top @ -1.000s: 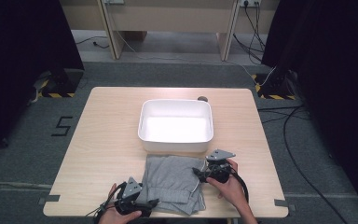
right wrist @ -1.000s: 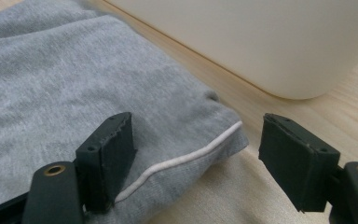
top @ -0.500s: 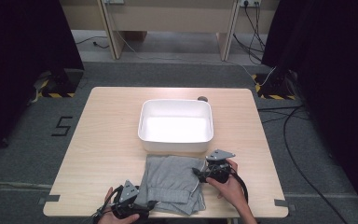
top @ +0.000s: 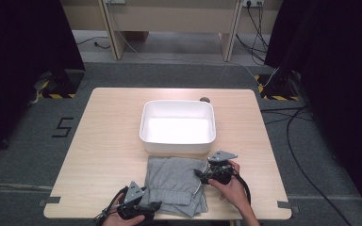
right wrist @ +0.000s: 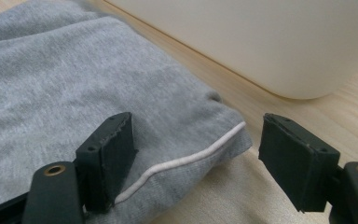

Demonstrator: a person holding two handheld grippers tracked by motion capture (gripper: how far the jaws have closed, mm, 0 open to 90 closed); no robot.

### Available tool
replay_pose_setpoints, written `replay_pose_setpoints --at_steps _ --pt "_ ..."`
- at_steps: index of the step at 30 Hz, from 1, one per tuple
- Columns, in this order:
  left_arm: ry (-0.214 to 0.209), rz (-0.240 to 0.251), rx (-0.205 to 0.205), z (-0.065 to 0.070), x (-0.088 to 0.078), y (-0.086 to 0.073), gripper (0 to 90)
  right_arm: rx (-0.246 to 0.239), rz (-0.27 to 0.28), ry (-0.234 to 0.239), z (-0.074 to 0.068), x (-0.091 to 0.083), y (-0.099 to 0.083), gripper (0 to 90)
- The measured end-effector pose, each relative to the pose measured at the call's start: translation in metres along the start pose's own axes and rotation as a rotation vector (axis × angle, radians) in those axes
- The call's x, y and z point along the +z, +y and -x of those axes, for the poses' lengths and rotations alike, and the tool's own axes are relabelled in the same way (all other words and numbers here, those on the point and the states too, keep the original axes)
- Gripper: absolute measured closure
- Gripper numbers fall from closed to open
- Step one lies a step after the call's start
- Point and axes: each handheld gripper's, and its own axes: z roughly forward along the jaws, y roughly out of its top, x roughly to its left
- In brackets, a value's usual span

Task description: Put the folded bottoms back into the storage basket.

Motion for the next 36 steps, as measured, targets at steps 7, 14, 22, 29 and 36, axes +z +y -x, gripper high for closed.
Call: replay_pose_setpoints --at_steps 7,14,22,29,36 --pt "-0.034 0.013 0.004 -0.001 0.004 0.003 43.9 0.006 -0.002 0.003 0.0 0.001 0.0 27.0" --pt "-0.041 0.034 0.031 0.002 0.003 0.001 64.8 0.001 -0.002 0.005 -0.001 0.001 0.001 27.0" --pt "-0.091 0.009 0.062 -0.005 -0.006 -0.001 70.0 -0.022 0.012 0.014 -0.004 -0.001 0.006 23.0" --pt "-0.094 0.005 0.042 -0.013 -0.012 -0.006 68.8 0.019 -0.021 0.113 -0.008 0.008 0.004 18.7" --pt "-0.032 -0.01 0.023 -0.011 -0.012 -0.005 51.4 0.054 -0.043 0.221 -0.01 0.015 0.001 18.4"
